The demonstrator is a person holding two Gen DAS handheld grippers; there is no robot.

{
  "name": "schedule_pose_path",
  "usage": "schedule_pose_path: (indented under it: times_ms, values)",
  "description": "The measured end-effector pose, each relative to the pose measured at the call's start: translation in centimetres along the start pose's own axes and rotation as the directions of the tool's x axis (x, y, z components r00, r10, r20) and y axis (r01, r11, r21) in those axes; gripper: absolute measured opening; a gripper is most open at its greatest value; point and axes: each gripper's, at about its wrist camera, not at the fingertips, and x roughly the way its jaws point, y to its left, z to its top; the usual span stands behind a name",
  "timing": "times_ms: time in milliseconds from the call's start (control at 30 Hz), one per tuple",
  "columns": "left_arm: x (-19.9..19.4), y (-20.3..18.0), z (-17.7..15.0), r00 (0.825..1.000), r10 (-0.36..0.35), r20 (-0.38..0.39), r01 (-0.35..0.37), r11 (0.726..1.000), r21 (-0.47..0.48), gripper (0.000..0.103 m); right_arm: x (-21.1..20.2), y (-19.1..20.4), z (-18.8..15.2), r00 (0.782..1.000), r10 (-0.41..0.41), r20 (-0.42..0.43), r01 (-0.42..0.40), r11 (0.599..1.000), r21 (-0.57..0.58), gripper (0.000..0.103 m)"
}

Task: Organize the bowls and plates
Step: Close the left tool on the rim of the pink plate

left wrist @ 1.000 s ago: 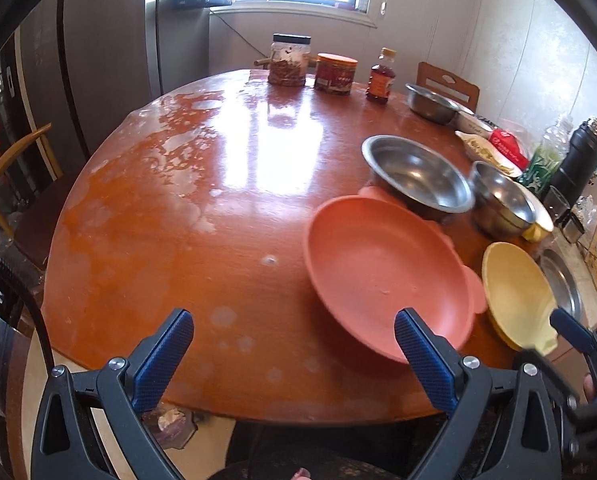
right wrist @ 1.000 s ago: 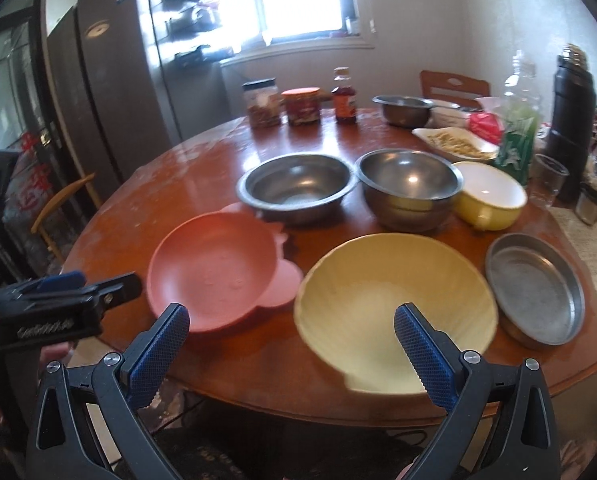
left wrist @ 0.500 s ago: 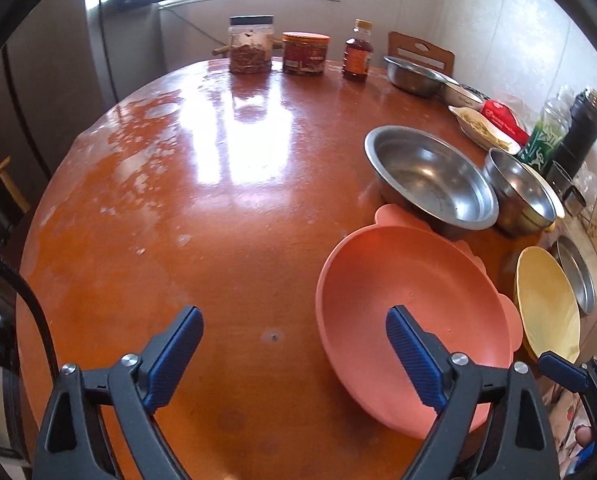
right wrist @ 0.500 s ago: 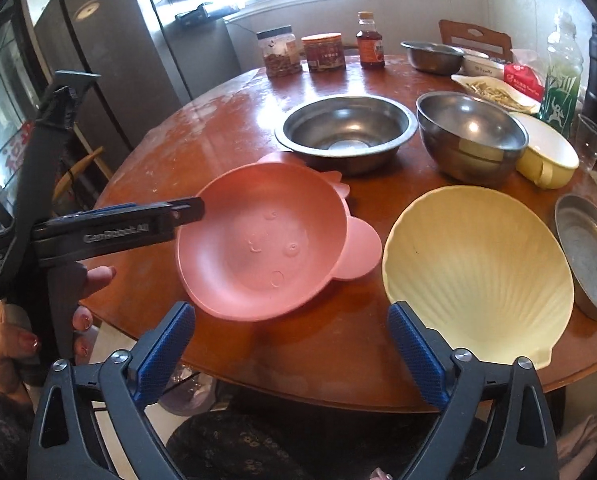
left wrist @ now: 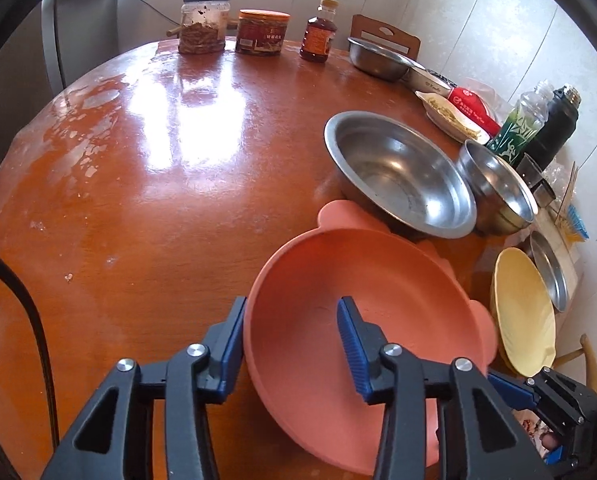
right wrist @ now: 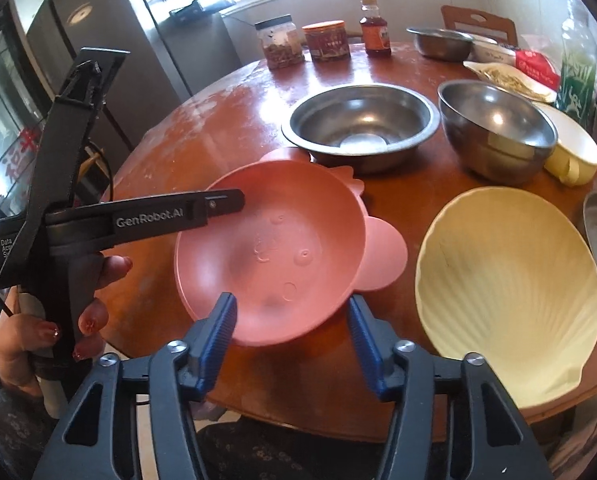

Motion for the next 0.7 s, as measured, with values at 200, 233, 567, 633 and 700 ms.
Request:
schedule_pose_path:
  times_ms: [200, 233, 567, 633, 700]
  values:
    - [-0.4, 0.5, -0.9, 1.0, -0.002, 0.01, 0.002, 1.0, -0.004, 0.036, 0.2, 0.4, 0.2, 0.999, -0.032, 0.015, 0.033, 0.999, -0.03, 0.049]
    - [-0.6, 0.6, -1.2, 1.0, 0.004, 0.011, -0.004, 1.0, -0.006, 0.036, 0.1, 0.5, 0.2, 0.999, -0.031, 0.013, 0.031, 0.999, -0.037, 0.049]
    - [-4.5, 2.6, -4.9, 0.995, 0.084, 0.049, -0.08, 0.993, -0.084, 0.036, 0.5, 2.8, -0.1, 1.0, 0.022, 0.012, -0.02, 0.992, -0.128, 0.05]
    - [-4.9, 2.6, -5.1, 0.993, 0.103, 0.061, -0.097, 0.991, -0.09, 0.036, 0.8, 3.1, -0.2, 0.999, 0.033, 0.007, -0.032, 0.99, -0.138, 0.05]
    - [-5.1, 2.7, -5.4, 0.992, 0.11, 0.063, -0.103, 0.99, -0.098, 0.036, 0.9, 3.4, -0.1, 0.999, 0.034, 0.01, -0.032, 0.988, -0.152, 0.05]
